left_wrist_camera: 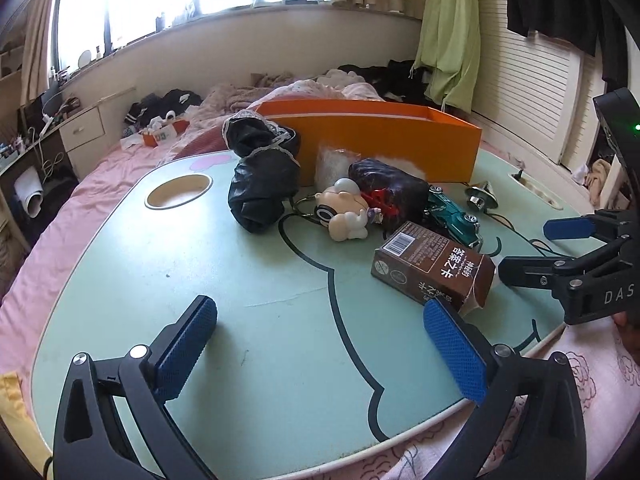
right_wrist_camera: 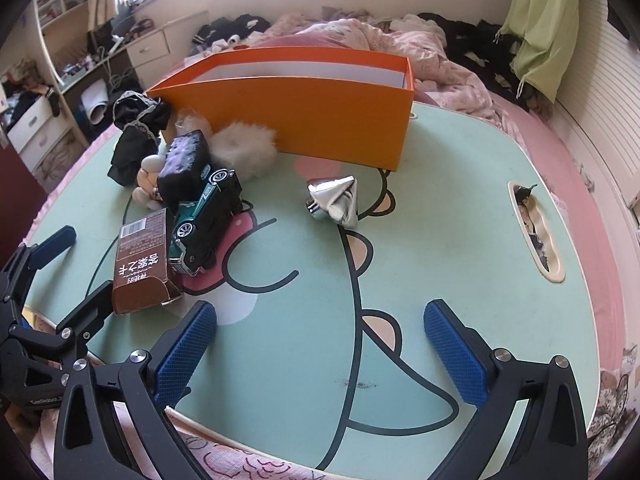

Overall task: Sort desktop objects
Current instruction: 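Reach the right gripper to the silver cone and grasp it, then hold the silver cone in the right gripper while the left gripper grasps the brown carton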

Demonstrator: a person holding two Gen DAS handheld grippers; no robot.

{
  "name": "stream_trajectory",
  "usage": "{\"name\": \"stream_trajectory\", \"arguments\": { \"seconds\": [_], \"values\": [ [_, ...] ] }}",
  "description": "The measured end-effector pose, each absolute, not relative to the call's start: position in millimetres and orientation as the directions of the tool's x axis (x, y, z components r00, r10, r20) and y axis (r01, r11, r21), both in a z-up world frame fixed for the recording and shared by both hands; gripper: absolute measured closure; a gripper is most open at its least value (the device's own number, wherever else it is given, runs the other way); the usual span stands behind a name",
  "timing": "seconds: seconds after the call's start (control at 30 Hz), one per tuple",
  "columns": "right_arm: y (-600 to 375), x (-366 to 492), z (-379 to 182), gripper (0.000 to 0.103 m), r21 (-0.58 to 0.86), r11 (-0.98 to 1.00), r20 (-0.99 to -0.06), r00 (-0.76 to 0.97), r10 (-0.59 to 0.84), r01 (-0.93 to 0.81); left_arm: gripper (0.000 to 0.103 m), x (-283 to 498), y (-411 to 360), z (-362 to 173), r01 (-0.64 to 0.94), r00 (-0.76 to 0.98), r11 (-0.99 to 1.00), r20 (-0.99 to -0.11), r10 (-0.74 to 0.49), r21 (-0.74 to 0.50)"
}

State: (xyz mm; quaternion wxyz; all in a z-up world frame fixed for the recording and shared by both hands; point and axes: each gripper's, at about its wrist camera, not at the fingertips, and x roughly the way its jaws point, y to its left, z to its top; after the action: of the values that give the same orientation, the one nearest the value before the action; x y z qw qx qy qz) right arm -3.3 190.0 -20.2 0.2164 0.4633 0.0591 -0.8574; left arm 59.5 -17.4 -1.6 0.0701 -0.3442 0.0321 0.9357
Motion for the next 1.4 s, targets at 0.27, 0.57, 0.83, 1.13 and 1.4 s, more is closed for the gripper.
{"name": "stream_trajectory", "arguments": {
  "seconds": [0.27,0.57,0.83,1.13,1.4],
  "values": [
    [191.0,-4.8,-20.2,0.000,0.101,-0.900,-0.819,-0.479,-0.317,0.423,0.000,61.4,-17.1,-1.6,-0.154,-0.756,-0.988,-0.645,0.110,0.012],
    [195.7,-32.1,-12.7,0.000,0.149,-0.927,-0.812,-0.493,-0.314,0.346,0.000,61.3,-17.3,-1.1,-0.156,-0.759,-0.988,-0.642,0.113,0.010],
    [177.8,-50.5,1.5,0.004,0.151,-0.926,-0.778,-0.536,-0.328,0.346,0.000,61.4,-17.4,-1.3,-0.156,-0.759,-0.988,-0.641,0.113,0.010],
    [183.6,-61.1,-7.9,0.072,0.251,-0.916,-0.783,-0.490,-0.382,0.312,0.000,61.6,-17.8,-0.8,-0.158,-0.760,-0.987,-0.640,0.116,0.008],
    [193.0,-41.7,3.1,0.073,0.293,-0.894,-0.720,-0.538,-0.439,0.338,0.000,62.4,-21.0,13.4,-0.290,-0.726,-0.951,-0.624,0.289,-0.102]
  ]
}}
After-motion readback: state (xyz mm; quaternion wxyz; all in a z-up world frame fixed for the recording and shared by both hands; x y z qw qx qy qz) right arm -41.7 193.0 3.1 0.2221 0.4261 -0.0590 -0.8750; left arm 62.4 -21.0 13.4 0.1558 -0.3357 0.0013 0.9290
